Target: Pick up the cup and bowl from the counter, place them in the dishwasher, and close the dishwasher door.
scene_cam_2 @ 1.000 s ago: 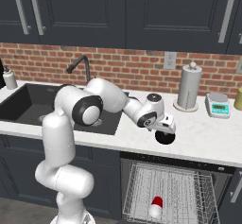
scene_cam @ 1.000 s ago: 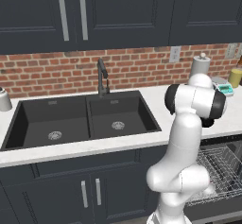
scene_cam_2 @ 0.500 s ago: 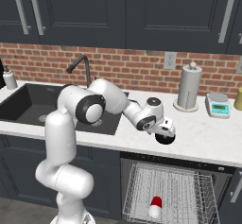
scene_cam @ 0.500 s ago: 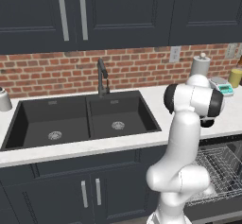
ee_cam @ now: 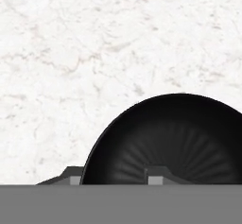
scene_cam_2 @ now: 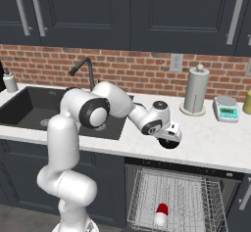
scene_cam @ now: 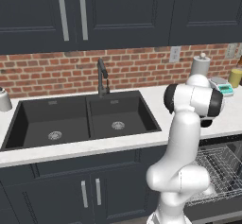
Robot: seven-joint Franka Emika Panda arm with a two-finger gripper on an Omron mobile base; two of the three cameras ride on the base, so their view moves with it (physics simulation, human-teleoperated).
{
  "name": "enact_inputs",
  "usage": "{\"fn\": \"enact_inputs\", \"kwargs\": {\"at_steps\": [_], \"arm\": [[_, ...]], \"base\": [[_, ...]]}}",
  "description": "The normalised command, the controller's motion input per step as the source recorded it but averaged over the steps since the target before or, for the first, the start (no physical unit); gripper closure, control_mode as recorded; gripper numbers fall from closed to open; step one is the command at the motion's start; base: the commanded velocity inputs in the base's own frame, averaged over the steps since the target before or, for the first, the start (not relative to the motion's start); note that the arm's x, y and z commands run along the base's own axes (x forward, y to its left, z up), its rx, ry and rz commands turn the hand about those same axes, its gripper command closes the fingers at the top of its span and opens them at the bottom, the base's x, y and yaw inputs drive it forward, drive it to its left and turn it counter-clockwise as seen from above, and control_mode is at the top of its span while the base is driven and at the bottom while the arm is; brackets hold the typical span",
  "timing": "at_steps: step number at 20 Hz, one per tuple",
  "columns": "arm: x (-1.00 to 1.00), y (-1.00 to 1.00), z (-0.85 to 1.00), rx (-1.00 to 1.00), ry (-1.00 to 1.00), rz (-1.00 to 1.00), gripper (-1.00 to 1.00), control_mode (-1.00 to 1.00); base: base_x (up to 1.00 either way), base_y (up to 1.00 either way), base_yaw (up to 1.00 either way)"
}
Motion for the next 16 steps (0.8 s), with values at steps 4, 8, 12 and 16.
{"fn": "enact_inputs", "kwargs": {"at_steps": [4,8,12,16], "arm": [[0.00,0.00,0.00,0.00,0.00,0.00,1.00,-1.00],[0.00,0.00,0.00,0.00,0.00,0.00,1.00,-1.00],[-0.01,0.00,0.00,0.00,0.00,0.00,1.00,-1.00],[0.00,0.00,0.00,0.00,0.00,0.00,1.00,-1.00]], "base": [[0.00,0.00,0.00],[0.00,0.00,0.00],[0.00,0.00,0.00],[0.00,0.00,0.00]]}}
